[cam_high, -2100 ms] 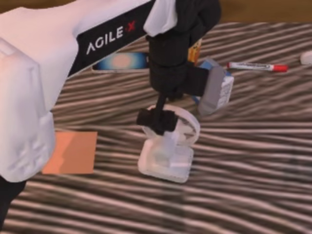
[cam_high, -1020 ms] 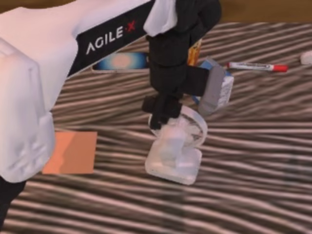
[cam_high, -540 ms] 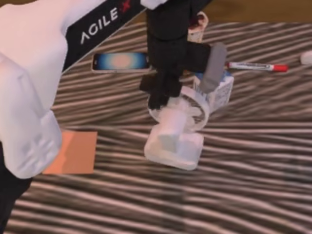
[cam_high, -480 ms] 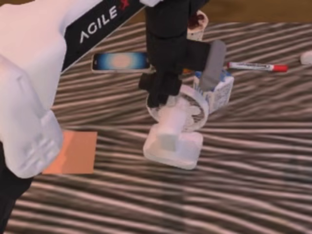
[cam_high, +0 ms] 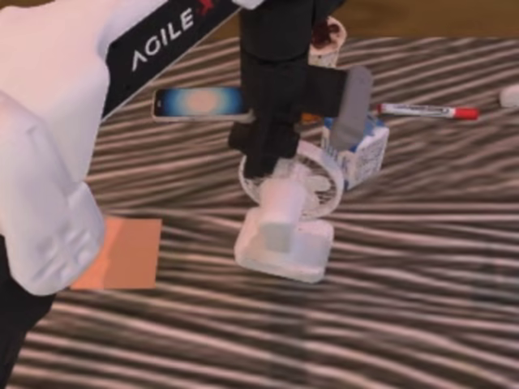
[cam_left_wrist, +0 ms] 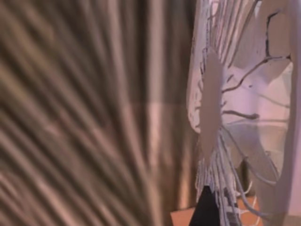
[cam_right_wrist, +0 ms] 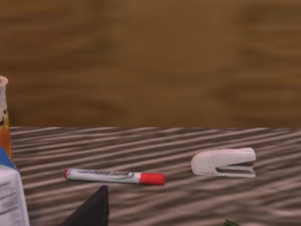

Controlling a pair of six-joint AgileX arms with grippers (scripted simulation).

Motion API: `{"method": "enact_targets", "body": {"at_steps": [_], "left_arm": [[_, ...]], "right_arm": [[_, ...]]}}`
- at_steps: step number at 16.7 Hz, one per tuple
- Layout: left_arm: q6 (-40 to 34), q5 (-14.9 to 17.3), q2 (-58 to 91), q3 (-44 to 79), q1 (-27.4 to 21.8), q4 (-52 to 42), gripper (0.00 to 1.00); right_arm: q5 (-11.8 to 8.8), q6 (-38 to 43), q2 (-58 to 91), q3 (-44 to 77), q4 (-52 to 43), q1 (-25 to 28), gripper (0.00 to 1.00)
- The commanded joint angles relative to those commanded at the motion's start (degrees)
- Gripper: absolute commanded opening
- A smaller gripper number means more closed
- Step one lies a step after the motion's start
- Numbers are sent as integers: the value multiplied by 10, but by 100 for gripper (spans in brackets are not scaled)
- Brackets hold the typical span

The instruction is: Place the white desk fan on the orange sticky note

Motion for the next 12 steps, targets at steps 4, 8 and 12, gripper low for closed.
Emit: {"method": "enact_targets", "body": {"at_steps": [4,8,12], "left_arm": [[-105,-14,-8,-25,10,-22,0],[-305,-30,-33,-68,34,-40,0],[-596,-41,-78,-123,66,-39,0]], "right_arm": [[0,0,0,0,0,0,100],[0,0,0,0,0,0,100],[0,0,0,0,0,0,100]]}}
